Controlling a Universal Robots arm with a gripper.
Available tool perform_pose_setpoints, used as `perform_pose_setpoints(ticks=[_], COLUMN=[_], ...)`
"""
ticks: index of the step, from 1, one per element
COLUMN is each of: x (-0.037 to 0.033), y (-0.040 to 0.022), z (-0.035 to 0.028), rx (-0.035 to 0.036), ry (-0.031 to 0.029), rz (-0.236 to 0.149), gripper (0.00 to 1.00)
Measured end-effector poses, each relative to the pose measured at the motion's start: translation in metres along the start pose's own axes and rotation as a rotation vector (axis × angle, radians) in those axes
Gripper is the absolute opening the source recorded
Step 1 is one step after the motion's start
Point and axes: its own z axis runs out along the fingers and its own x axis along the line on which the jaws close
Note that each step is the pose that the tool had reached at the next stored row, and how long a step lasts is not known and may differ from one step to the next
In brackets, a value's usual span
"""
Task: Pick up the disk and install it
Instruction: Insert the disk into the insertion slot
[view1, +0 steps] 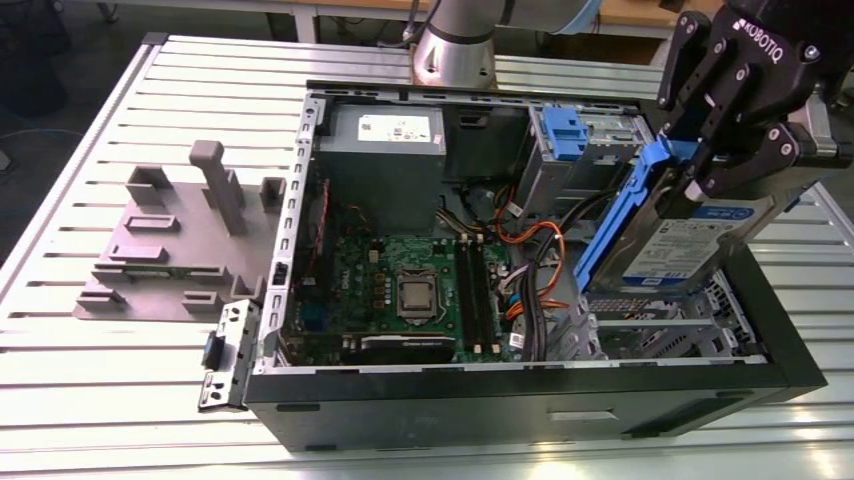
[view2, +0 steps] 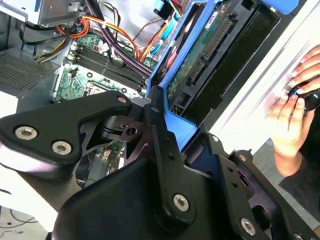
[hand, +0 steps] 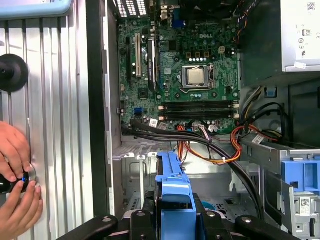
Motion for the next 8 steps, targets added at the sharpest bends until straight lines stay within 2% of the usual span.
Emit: perform_pose_setpoints(ticks=[8], x=[0.0004], y=[-0.0052], z=[0.0004], rx=[0.0], ry=[0.0002], rz=[0.0], gripper=[0.36])
